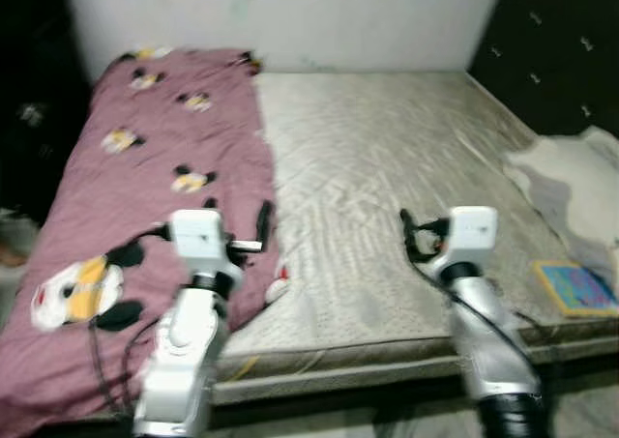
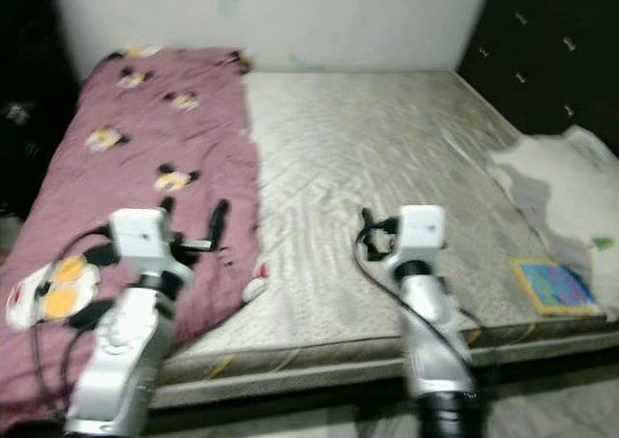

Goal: Clean up the room

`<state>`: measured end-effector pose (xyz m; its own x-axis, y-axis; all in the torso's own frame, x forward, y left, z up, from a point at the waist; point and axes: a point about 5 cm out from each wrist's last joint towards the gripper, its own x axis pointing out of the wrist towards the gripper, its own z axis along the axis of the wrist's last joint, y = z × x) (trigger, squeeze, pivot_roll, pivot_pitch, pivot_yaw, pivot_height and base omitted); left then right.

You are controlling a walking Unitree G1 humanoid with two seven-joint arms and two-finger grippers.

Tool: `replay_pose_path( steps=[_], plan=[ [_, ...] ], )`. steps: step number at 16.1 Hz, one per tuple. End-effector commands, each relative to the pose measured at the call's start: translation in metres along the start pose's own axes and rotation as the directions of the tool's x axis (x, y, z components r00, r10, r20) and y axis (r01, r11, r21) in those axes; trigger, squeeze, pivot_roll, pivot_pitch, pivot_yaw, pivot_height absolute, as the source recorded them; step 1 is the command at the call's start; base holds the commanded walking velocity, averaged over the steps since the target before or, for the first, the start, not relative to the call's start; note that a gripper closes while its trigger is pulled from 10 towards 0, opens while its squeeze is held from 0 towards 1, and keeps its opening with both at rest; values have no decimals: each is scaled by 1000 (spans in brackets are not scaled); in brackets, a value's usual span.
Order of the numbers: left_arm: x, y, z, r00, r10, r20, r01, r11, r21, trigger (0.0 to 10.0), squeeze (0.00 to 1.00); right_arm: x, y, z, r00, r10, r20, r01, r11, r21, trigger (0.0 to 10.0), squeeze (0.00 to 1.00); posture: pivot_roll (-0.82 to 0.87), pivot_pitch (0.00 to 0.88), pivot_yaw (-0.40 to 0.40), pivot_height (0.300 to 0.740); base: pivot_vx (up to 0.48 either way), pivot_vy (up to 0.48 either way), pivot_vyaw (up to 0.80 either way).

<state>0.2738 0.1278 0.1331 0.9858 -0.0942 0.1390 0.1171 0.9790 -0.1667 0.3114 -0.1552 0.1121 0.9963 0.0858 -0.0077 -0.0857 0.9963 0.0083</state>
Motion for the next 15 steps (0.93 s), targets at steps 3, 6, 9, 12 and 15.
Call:
replay_pose_path(
  steps=[3, 6, 9, 12, 15],
  plan=[
    [2, -8, 1, 1000, -22, 0, 22, 1000, -13, 10000, 0, 0, -4, 0, 1000, -1, -6, 1, 1000, -12, 10000, 0, -74, 48, -46, 740, 0, 480, 206],
    [1, -9, 4, 999, -20, 29, 20, 1000, 5, 10000, 0, -1, -3, -3, 1000, 7, -21, -7, 1000, -5, 10000, 0, -75, 49, -46, 740, 0, 320, 0],
    [1, -11, 6, 998, -54, 37, 54, 999, 0, 10000, 0, 0, -3, -4, 999, 15, -28, -15, 1000, -7, 10000, 0, -75, 49, -47, 740, 0, 0, 0],
    [1, -12, 7, 997, -70, 44, 70, 998, 0, 10000, 0, 1, -2, -4, 999, 22, -28, -22, 1000, -11, 10000, 0, -74, 50, -47, 740, 85, 0, 0],
    [1, -13, 7, 996, -82, 48, 82, 997, -8, 10000, 0, 1, -1, -3, 999, 26, -25, -26, 1000, -15, 10000, 0, -75, 51, -47, 740, 312, 0, 0]
  ],
)
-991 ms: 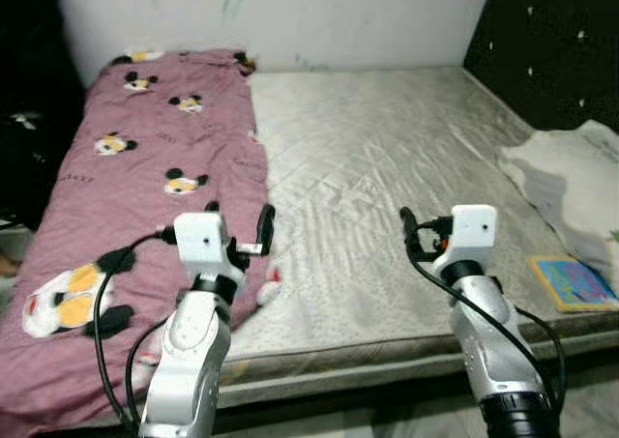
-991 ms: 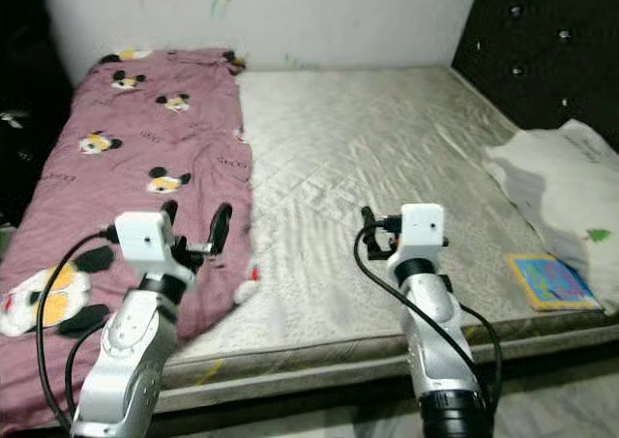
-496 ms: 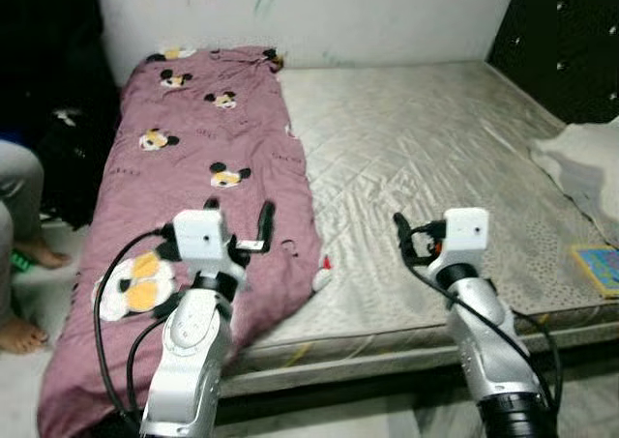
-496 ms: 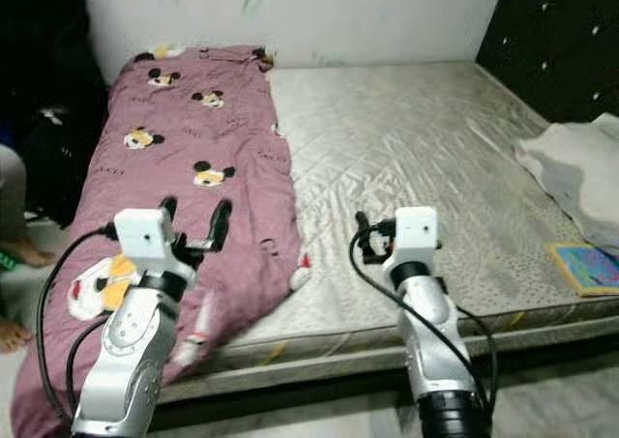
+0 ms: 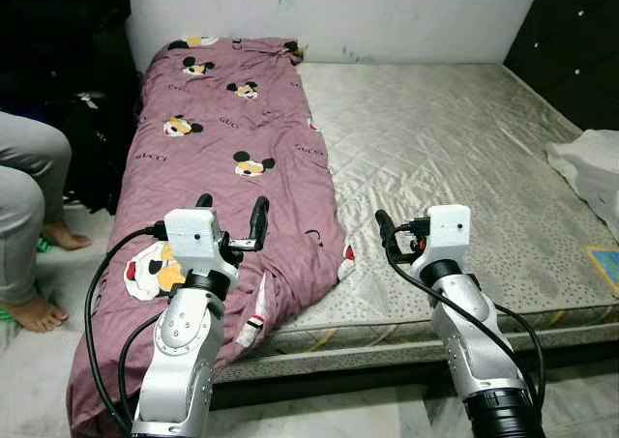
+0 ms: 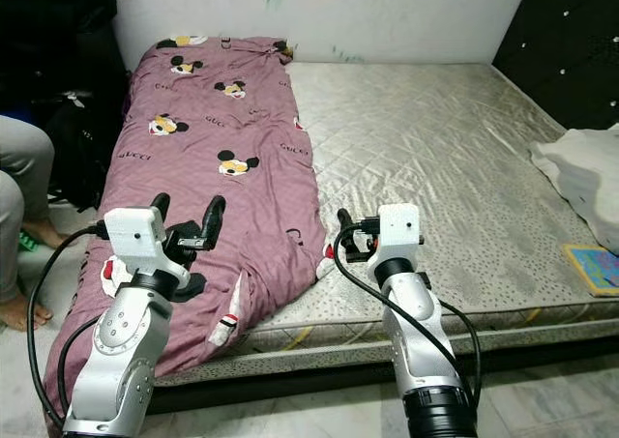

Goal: Clean up the room

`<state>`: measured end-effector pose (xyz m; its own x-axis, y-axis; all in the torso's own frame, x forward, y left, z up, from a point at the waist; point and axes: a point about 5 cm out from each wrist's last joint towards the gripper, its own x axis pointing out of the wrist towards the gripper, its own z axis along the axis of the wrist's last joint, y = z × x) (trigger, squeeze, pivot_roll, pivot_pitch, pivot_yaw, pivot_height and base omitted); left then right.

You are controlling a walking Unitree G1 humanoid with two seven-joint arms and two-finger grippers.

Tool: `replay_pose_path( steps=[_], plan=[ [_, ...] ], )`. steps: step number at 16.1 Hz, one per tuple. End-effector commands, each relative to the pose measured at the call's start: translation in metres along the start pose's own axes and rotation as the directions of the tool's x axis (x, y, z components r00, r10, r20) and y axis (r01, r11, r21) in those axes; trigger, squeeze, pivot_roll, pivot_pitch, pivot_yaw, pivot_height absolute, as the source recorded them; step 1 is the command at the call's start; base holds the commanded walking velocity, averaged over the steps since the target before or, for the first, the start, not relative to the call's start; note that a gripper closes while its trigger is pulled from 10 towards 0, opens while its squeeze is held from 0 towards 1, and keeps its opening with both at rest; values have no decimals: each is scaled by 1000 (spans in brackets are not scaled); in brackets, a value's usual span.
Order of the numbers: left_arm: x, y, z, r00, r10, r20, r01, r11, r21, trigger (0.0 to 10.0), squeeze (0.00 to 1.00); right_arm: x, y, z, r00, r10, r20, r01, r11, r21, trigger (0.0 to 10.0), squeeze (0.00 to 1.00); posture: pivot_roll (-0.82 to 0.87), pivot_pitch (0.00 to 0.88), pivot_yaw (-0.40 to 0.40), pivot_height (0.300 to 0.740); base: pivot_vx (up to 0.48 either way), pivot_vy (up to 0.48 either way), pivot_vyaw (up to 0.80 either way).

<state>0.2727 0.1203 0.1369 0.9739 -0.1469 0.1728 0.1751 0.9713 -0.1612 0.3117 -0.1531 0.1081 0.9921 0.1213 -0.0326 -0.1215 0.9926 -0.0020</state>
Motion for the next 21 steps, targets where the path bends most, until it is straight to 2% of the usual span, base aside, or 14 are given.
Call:
replay_pose_path(
  steps=[1, 9, 12, 16, 21],
  plan=[
    [1, -5, 4, 999, -25, 23, 25, 1000, -6, 10000, 0, 0, -3, 1, 1000, -9, 0, 9, 1000, -4, 10000, 0, -75, 51, -46, 740, 349, 0, 0],
    [0, -6, 4, 999, -33, 22, 33, 999, -11, 10000, 0, 0, -4, 1, 1000, -14, 7, 14, 1000, 1, 10000, 0, -75, 53, -48, 740, 464, 0, 0],
    [2, -8, -2, 1000, 20, -16, -20, 1000, -9, 10000, 0, 0, -7, 2, 1000, -25, 15, 25, 1000, -4, 10000, 0, -74, 53, -50, 740, 0, 0, 0],
    [2, -7, -1, 1000, 14, -10, -14, 1000, -18, 10000, 0, 0, -11, 5, 999, -39, 35, 39, 999, -11, 10000, 0, -75, 54, -48, 740, 0, 0, 0],
    [3, -5, -1, 1000, 21, -16, -22, 999, -28, 10000, 0, 1, -11, 5, 999, -32, 40, 32, 999, 2, 10000, 0, -74, 52, -48, 740, 0, 436, 0]
  ],
)
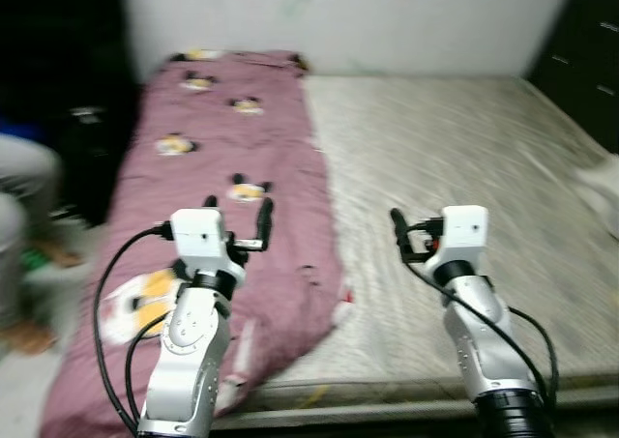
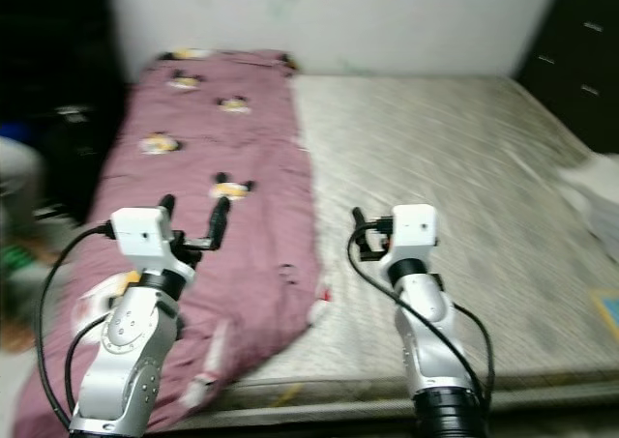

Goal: Clean up the room

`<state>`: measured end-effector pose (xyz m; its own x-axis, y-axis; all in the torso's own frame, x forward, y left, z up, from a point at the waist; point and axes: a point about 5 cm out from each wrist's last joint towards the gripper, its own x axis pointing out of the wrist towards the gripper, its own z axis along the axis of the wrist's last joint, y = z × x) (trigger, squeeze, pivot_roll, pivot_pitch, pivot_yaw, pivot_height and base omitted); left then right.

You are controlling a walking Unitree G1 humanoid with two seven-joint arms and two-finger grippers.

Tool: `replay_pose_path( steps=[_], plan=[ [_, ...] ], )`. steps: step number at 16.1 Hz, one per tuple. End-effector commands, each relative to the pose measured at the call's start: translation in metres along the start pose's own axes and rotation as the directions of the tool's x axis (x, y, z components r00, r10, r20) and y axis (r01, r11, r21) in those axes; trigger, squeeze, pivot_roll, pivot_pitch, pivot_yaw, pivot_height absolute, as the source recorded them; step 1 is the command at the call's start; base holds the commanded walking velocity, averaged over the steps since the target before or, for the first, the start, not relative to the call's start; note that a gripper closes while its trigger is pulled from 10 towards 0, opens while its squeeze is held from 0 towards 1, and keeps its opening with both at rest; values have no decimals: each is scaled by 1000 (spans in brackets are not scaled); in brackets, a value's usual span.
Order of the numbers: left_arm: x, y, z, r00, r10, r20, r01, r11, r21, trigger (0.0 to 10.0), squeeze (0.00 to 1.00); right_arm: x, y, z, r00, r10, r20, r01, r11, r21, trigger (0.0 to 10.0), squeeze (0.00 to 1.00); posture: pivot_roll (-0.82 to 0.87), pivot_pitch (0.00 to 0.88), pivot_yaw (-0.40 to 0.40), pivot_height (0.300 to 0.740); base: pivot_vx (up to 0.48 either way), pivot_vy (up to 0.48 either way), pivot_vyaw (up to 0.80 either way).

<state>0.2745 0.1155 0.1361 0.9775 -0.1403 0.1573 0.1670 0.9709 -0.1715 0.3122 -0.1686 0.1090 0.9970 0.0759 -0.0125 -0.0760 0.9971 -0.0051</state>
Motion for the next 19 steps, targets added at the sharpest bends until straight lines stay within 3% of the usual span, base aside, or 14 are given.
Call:
replay_pose_path(
  steps=[1, 13, 15, 17, 19],
  plan=[
    [1, 0, 1, 1000, 14, -1, -14, 1000, -20, 10000, 0, 2, 5, 4, 1000, 18, 21, -18, 1000, 5, 10000, 0, -73, 51, -48, 740, 0, 480, 0],
    [0, 5, 2, 999, 41, -6, -41, 999, -11, 10000, 0, 3, 7, 1, 999, 38, -3, -38, 999, -3, 10000, 0, -68, 50, -49, 740, 0, 480, 0],
    [-1, 4, 6, 999, 24, 27, -24, 1000, -5, 10000, 0, 3, 8, 1, 999, 47, 2, -47, 999, 5, 10000, 0, -68, 53, -47, 740, 0, 240, 0],
    [-2, 8, 6, 999, 38, 26, -38, 999, 26, 10000, 0, 3, 9, 3, 999, 49, 13, -50, 999, 12, 10000, 0, -71, 53, -43, 740, 0, 0, 0],
    [-10, 29, 8, 993, 118, 31, -120, 990, 80, 10000, 0, 2, 2, 5, 1000, 1, 23, -2, 1000, 17, 10000, 0, -73, 52, -39, 740, 0, 0, 0]
  ],
)
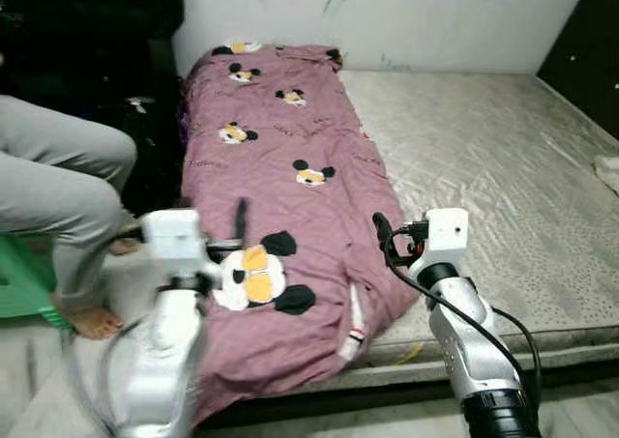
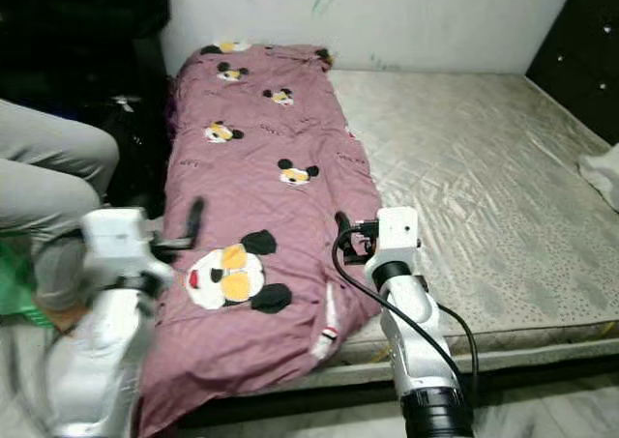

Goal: Clean up the room

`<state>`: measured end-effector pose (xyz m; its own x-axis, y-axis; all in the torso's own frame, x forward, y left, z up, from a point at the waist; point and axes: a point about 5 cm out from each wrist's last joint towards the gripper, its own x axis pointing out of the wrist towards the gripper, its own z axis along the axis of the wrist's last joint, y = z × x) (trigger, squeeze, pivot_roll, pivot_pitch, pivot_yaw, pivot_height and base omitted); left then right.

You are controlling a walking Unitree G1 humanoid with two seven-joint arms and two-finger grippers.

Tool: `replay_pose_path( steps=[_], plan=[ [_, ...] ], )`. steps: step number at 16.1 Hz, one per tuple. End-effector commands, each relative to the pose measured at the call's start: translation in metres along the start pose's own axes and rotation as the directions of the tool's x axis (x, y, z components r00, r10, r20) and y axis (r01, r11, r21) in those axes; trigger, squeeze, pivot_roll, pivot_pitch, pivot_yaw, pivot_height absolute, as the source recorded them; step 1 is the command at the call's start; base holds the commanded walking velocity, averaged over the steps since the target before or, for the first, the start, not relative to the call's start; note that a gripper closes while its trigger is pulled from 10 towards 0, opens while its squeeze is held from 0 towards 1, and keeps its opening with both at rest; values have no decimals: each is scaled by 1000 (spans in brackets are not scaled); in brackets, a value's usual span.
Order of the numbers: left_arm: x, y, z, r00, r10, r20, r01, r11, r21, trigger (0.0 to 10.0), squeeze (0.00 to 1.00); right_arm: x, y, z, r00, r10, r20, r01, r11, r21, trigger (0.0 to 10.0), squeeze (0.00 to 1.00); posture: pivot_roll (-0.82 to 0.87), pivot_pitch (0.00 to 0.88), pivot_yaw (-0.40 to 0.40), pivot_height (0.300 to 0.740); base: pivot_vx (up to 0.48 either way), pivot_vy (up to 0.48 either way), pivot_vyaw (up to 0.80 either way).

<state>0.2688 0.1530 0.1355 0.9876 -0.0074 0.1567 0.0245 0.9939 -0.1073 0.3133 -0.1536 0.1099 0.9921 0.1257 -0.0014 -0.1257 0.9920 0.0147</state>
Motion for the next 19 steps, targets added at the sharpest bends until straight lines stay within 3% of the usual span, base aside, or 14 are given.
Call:
replay_pose_path(
  steps=[1, 3, 6, 8, 13, 19],
  plan=[
    [-3, 6, 0, 1000, 26, -4, -26, 1000, 9, 10000, 0, -3, -16, 5, 998, -66, 22, 66, 998, -4, 10000, 0, -69, 52, -32, 740, 0, 0, 0],
    [-11, 25, -4, 997, 74, -27, -73, 997, 39, 10000, 0, -5, -18, 5, 997, -74, 25, 74, 997, -4, 10000, 0, -67, 53, -32, 740, 0, 0, 0],
    [-18, 39, -6, 989, 145, -39, -139, 982, 126, 10000, 0, -5, -19, 4, 996, -87, 15, 87, 996, 1, 10000, 0, -57, 55, -33, 740, 0, 0, -533],
    [-20, 40, -8, 994, 100, -45, -95, 990, 106, 10000, 0, -5, -19, 4, 996, -89, 16, 89, 996, 3, 10000, 0, -55, 56, -32, 740, 0, 0, -628],
    [-29, 41, -10, 991, 124, -48, -118, 987, 107, 10000, 0, -13, -25, 2, 991, -132, 6, 132, 990, 41, 10000, 0, -50, 66, -33, 740, 0, 0, 0],
    [-28, 40, -9, 992, 114, -60, -108, 989, 100, 10000, 0, -18, -29, 0, 987, -158, -30, 160, 984, 74, 10000, 0, -48, 111, -35, 740, 0, 0, 0]
  ],
)
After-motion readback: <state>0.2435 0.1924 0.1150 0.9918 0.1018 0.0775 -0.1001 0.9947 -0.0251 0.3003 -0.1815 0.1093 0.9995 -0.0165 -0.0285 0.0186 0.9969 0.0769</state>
